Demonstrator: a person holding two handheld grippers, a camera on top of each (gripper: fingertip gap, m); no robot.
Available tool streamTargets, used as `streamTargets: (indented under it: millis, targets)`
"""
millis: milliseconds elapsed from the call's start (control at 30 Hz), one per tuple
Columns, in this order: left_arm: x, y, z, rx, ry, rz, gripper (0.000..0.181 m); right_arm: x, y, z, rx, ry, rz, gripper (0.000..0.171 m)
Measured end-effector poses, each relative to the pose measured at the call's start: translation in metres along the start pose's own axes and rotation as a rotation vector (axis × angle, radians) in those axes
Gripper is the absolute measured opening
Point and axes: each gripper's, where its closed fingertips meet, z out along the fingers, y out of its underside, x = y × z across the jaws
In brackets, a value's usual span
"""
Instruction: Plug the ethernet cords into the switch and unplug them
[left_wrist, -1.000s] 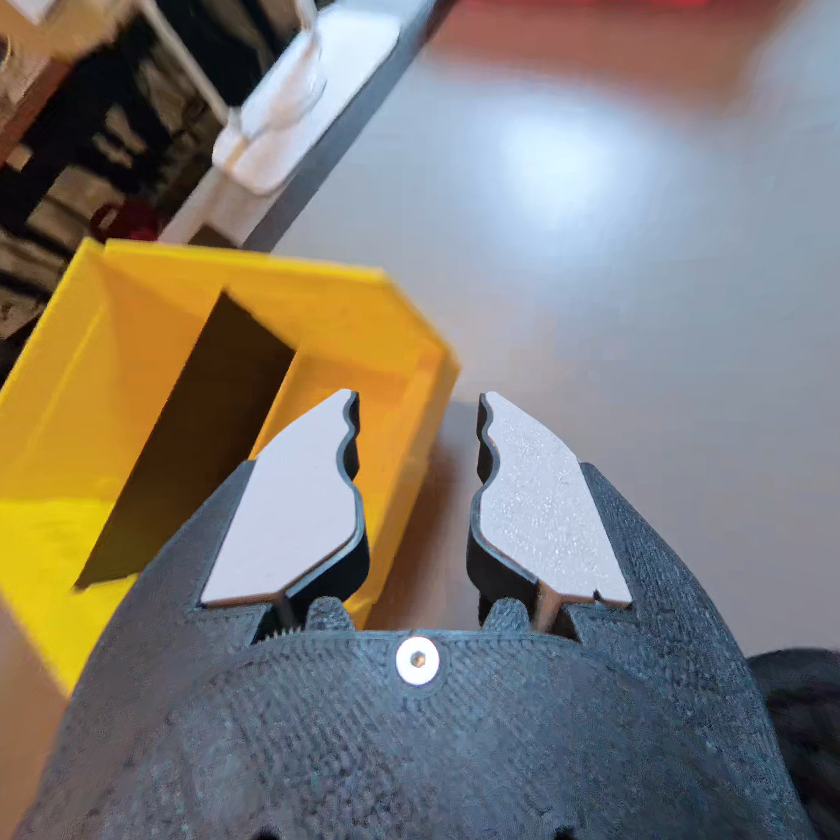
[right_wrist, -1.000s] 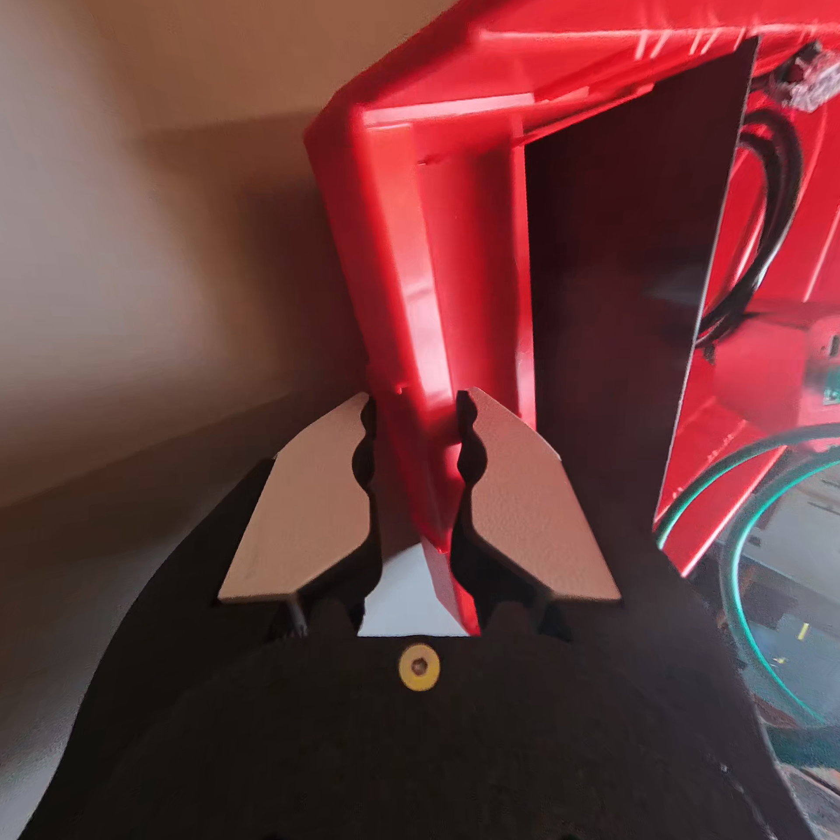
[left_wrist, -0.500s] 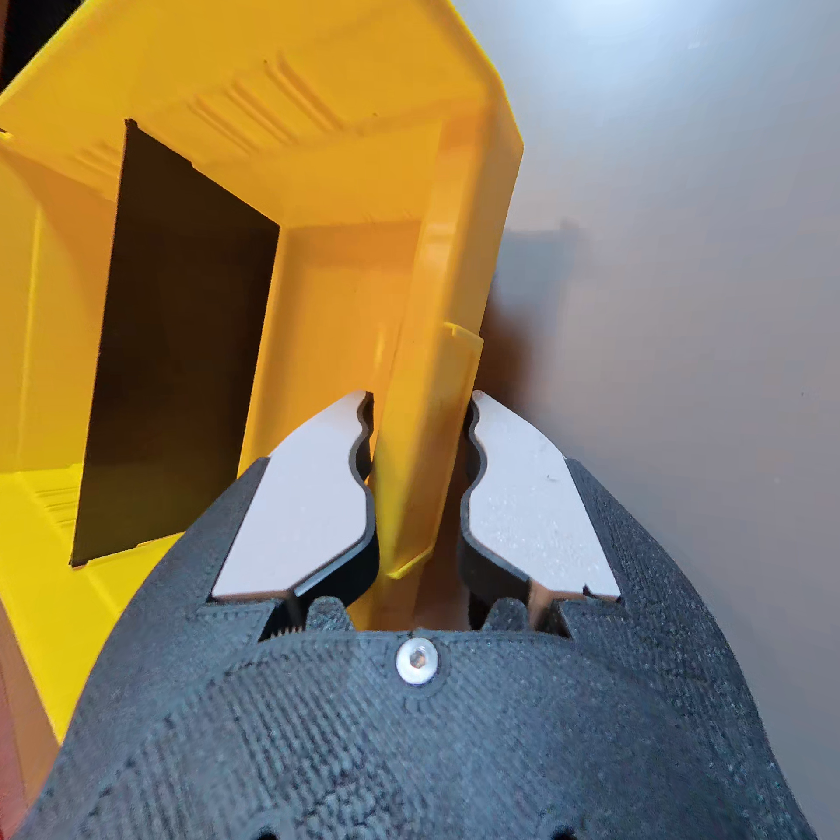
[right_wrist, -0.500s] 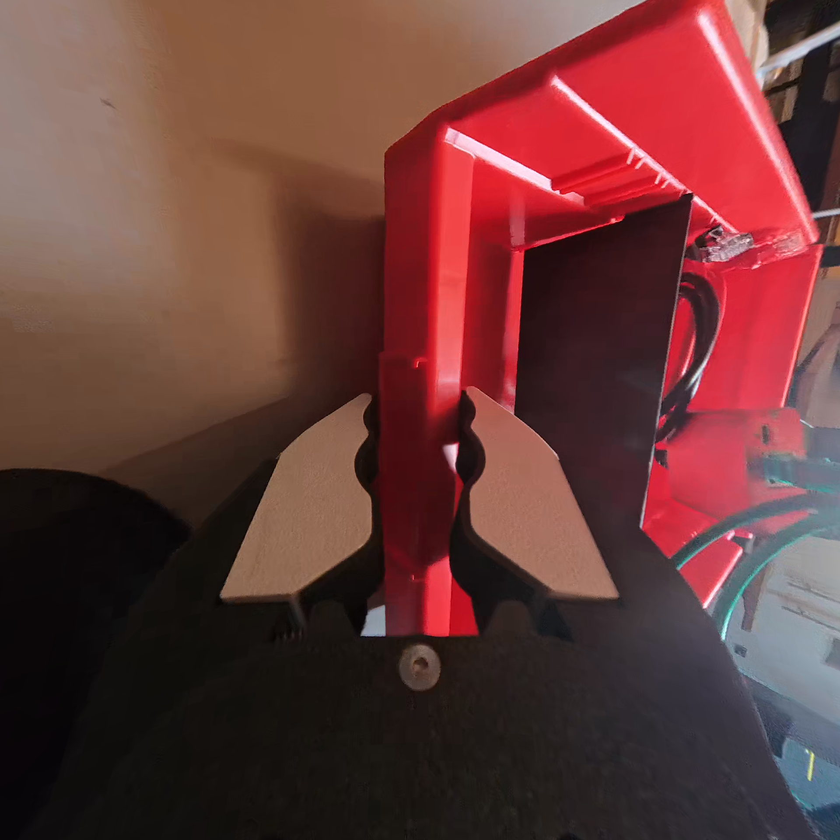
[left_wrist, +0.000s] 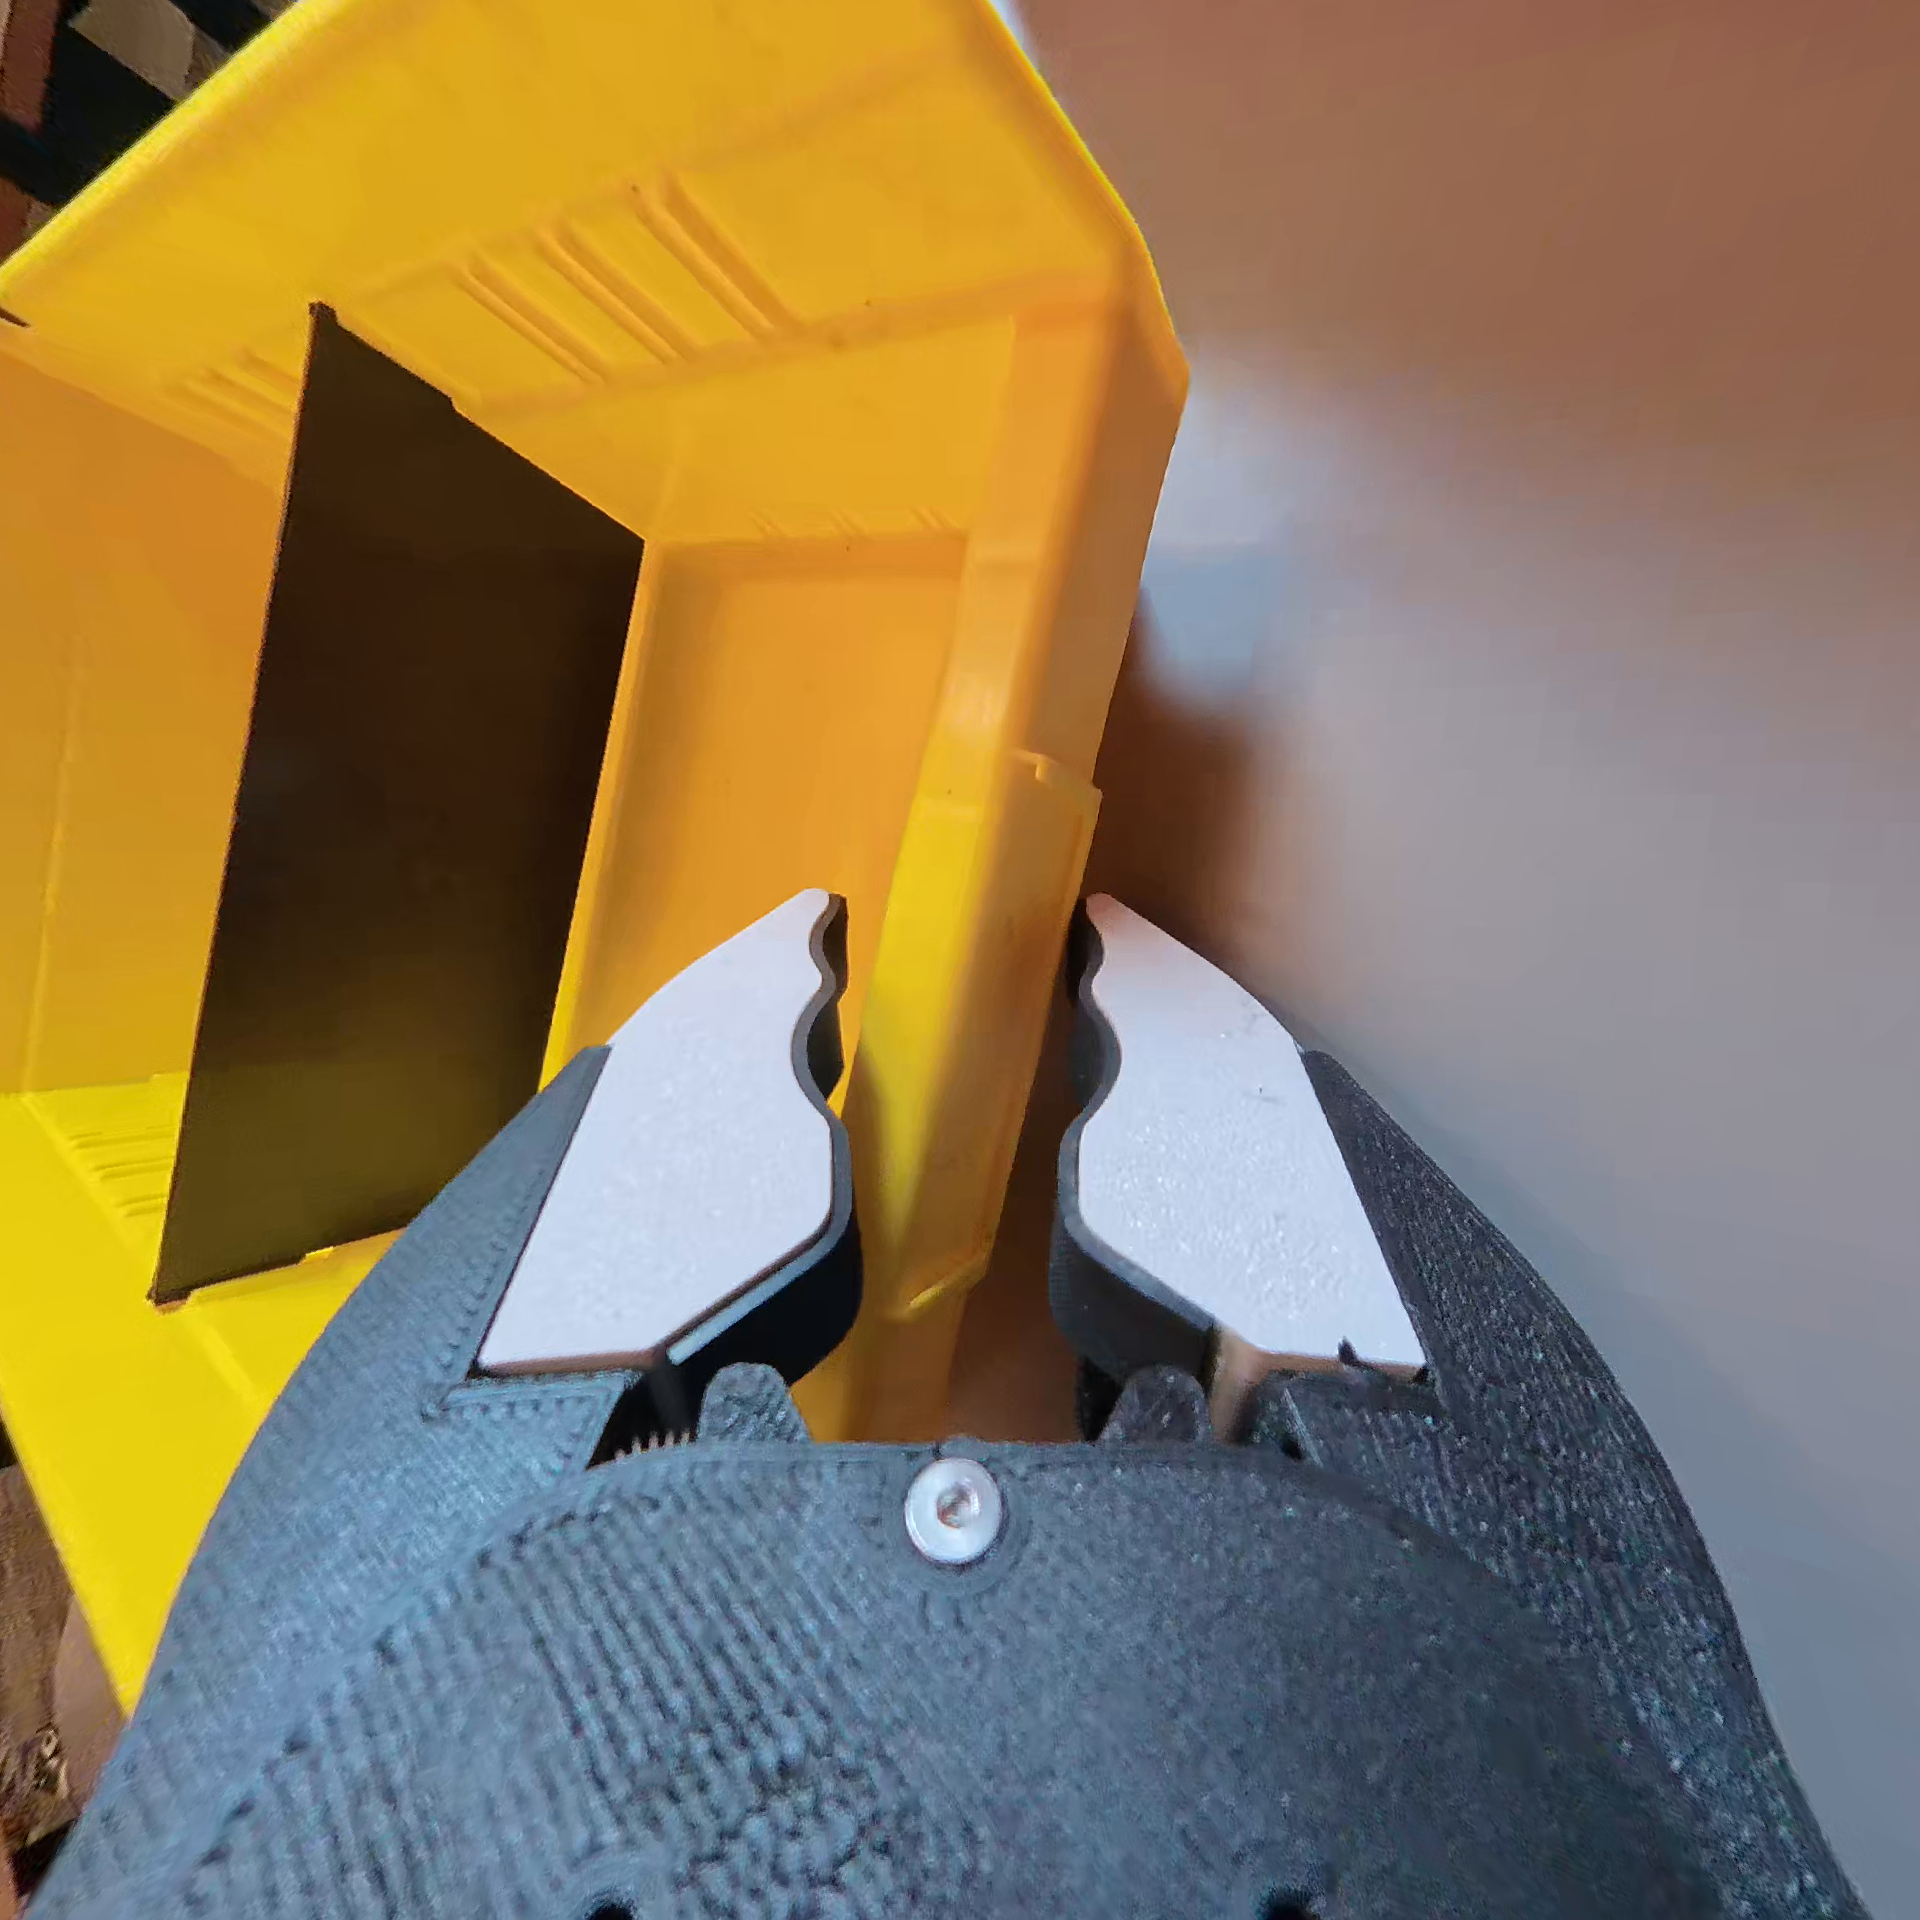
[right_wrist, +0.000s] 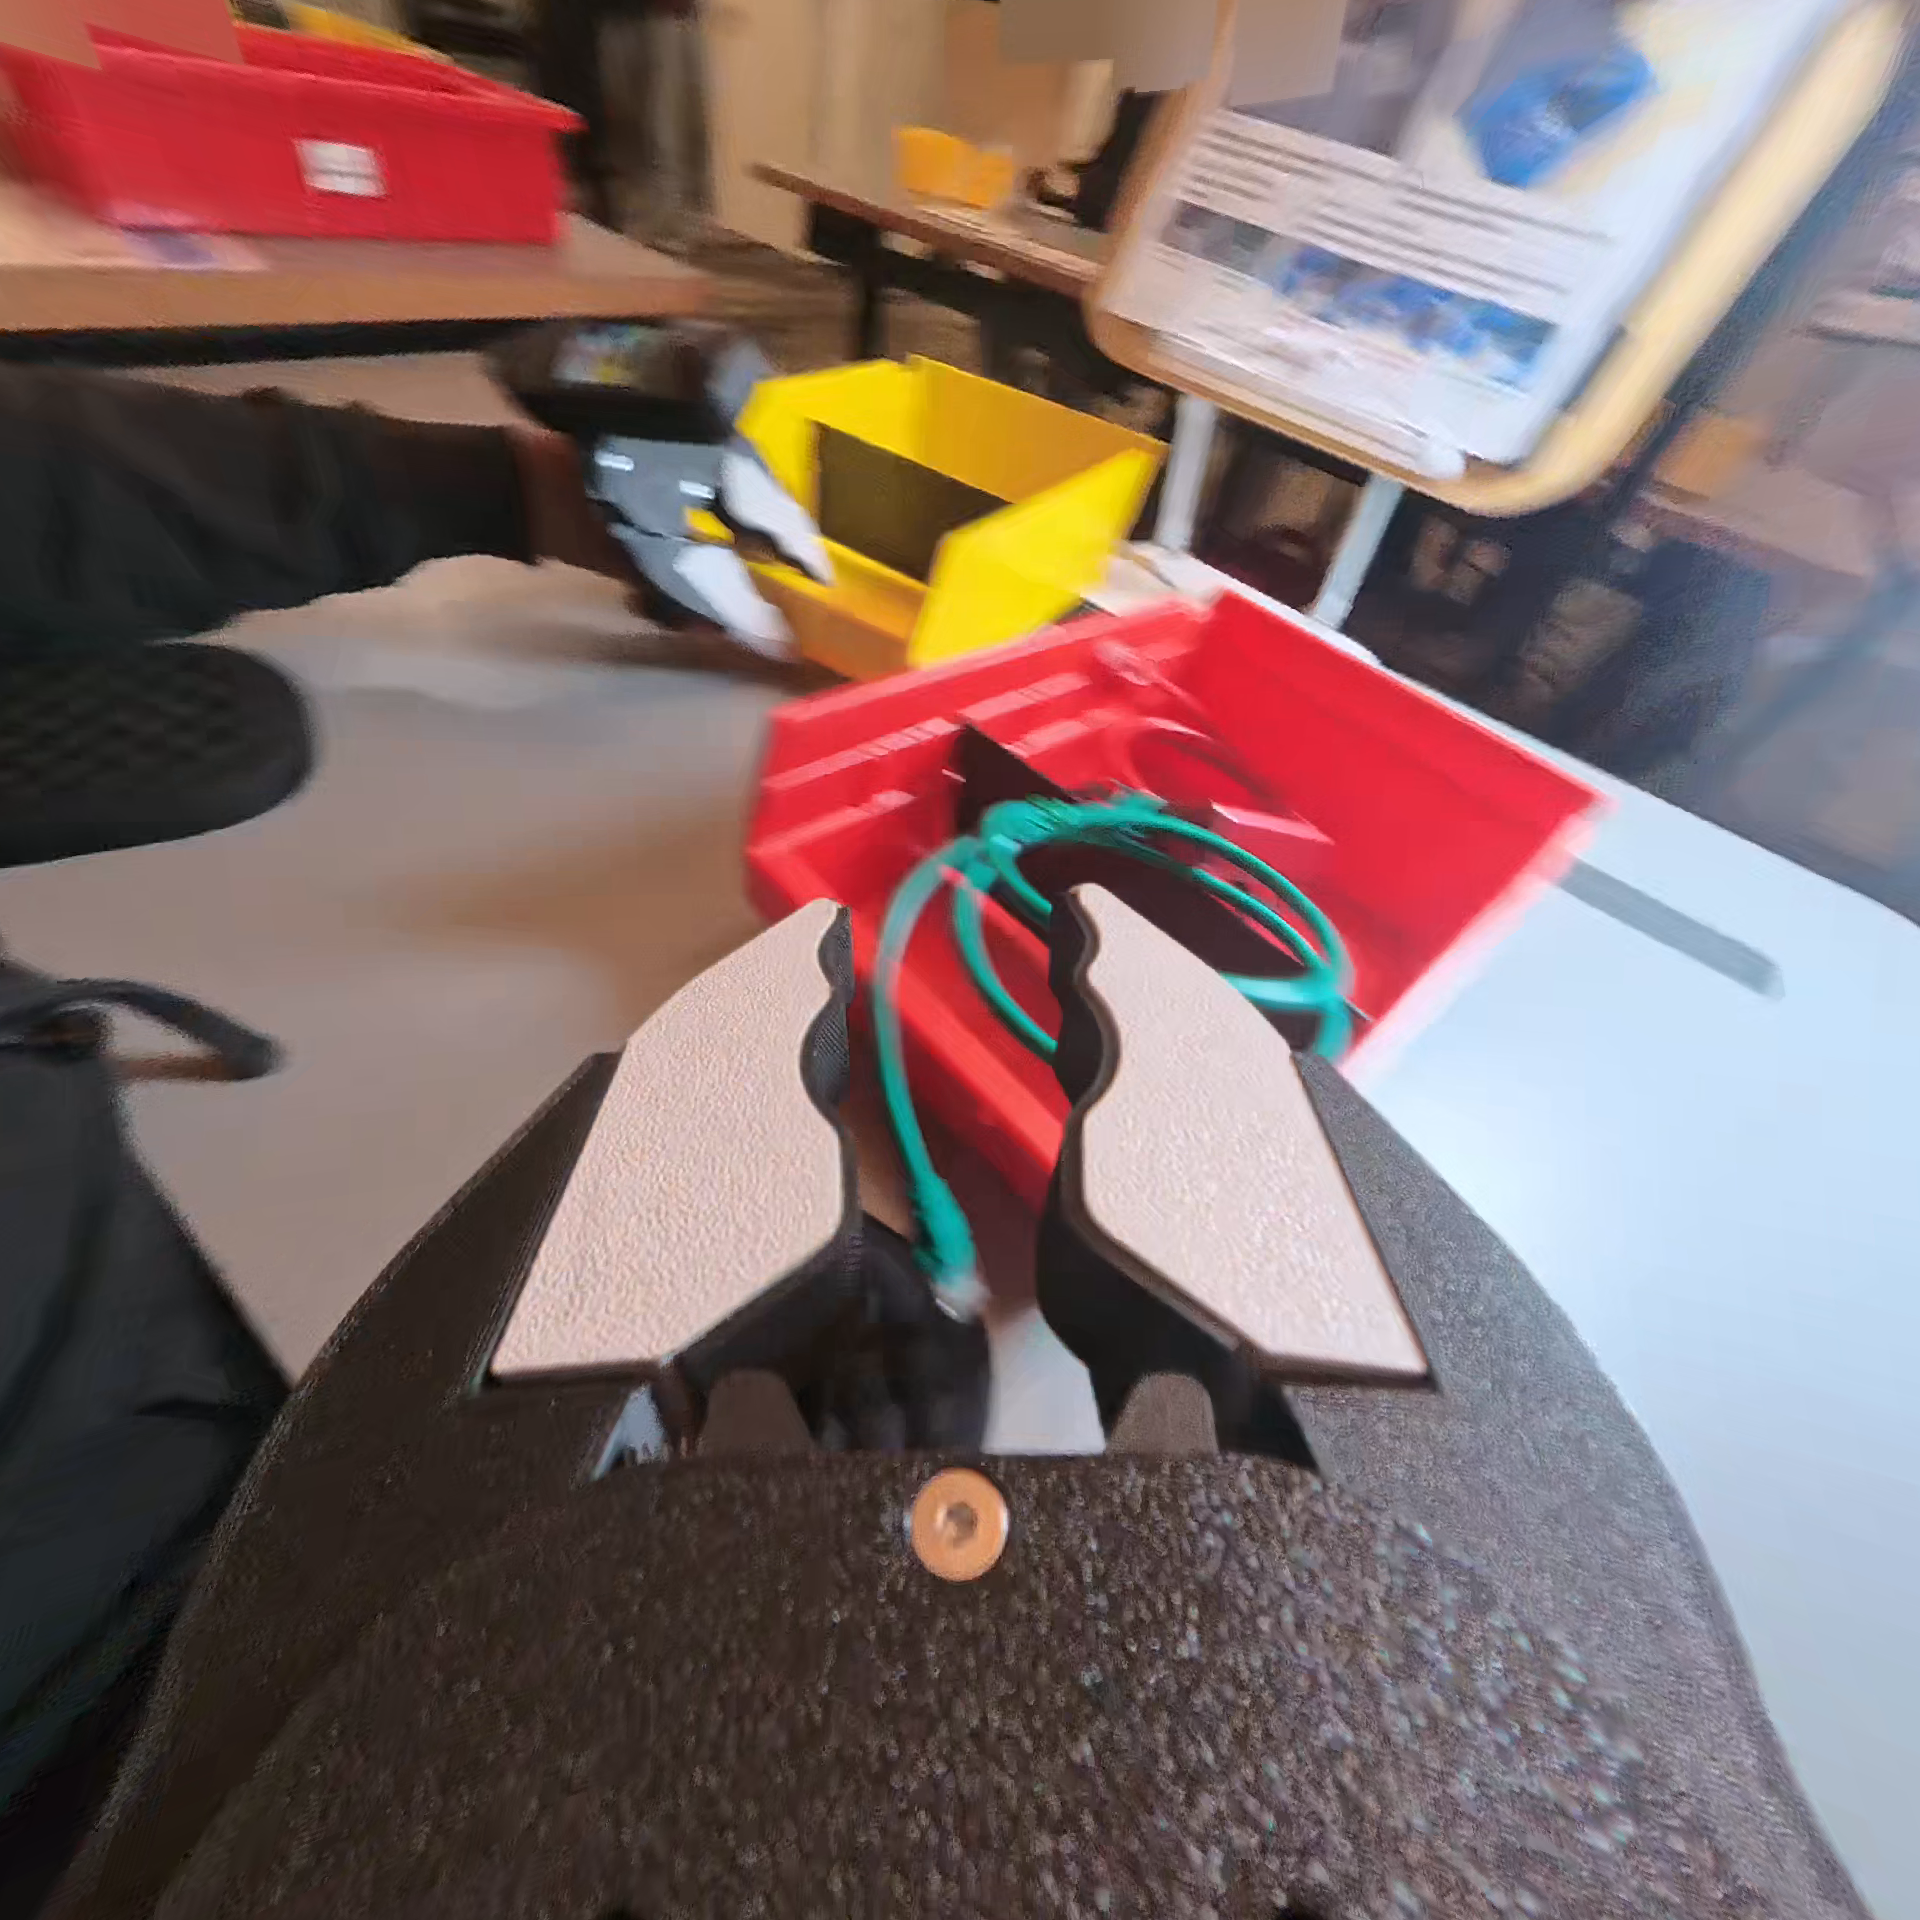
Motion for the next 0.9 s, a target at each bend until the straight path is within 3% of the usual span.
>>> streamTargets:
  millis: [167,267,433,533,600,733,900]
  targets:
    - [-0.004,-0.007,-0.014,0.002,-0.119,0.005,0.046,0.067,0.056,-0.018,-0.094,0.253,0.139,0.047]
    - [0.002,-0.034,-0.052,0.15,-0.134,-0.145,0.043,0.077,0.085,-0.01,-0.136,0.281,0.225,0.057]
    - [0.09,-0.114,-0.106,0.461,0.312,-0.642,0.046,0.071,0.103,0.023,-0.142,0.226,0.349,0.054]
    - [0.138,-0.151,-0.105,0.521,0.39,-0.727,0.049,0.074,0.111,0.042,-0.185,0.248,0.328,0.039]
    - [0.157,-0.165,-0.091,0.504,0.35,-0.694,0.052,0.078,0.114,0.049,-0.204,0.298,0.284,0.028]
    - [0.155,-0.177,-0.063,0.447,0.202,-0.65,0.052,0.082,0.114,0.05,-0.207,0.379,0.227,0.025]
    - [0.132,-0.168,-0.044,0.405,0.003,-0.647,0.027,0.081,0.106,0.048,-0.19,0.437,0.127,0.013]
